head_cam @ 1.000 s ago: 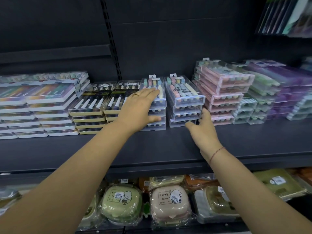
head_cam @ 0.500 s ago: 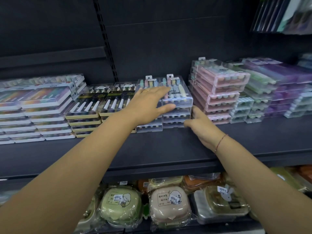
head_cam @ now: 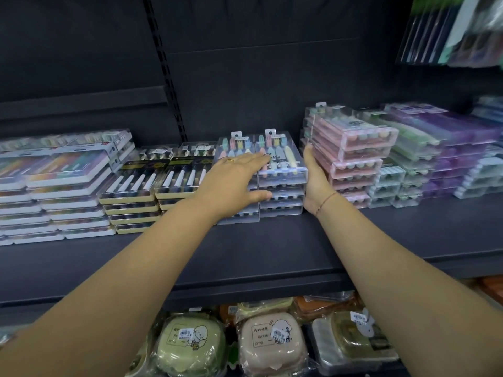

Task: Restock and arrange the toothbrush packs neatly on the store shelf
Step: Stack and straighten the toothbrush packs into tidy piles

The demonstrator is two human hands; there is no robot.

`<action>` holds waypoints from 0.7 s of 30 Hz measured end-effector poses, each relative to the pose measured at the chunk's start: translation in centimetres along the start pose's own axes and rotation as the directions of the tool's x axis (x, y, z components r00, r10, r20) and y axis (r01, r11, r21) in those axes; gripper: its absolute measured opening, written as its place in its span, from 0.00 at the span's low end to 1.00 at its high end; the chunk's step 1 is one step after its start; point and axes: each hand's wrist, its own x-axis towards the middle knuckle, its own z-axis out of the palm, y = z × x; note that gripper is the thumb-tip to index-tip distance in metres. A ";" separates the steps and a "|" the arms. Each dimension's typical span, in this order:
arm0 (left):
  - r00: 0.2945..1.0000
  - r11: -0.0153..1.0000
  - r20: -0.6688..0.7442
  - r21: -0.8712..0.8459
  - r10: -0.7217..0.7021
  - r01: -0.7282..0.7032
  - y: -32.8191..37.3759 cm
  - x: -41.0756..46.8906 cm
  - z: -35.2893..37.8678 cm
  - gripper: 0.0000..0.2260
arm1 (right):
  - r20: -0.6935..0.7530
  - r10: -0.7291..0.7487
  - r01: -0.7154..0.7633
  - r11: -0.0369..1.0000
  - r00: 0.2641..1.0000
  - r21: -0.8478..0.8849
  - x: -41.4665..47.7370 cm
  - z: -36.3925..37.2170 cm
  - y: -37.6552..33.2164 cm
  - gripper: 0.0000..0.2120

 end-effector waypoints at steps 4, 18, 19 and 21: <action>1.000 1.000 -0.023 -0.002 0.006 -0.006 -0.1 -0.1 0.2 0.35 | 0.054 -0.009 0.010 0.999 0.999 -0.031 0.3 -0.4 0.2 0.38; 0.999 0.999 -0.018 0.039 -0.030 0.031 0.5 -0.1 0.3 0.47 | 0.188 0.004 -0.002 1.000 0.982 -0.013 -1.3 -1.6 0.4 0.33; 0.999 0.999 -0.016 0.034 -0.028 0.029 0.5 -0.1 0.3 0.47 | 0.202 0.005 -0.001 1.000 0.979 -0.019 -1.4 -1.7 0.4 0.33; 1.000 0.999 -0.014 0.033 -0.028 0.028 0.5 -0.1 0.2 0.47 | 0.210 0.006 -0.001 1.000 0.978 -0.023 -1.5 -1.6 0.4 0.34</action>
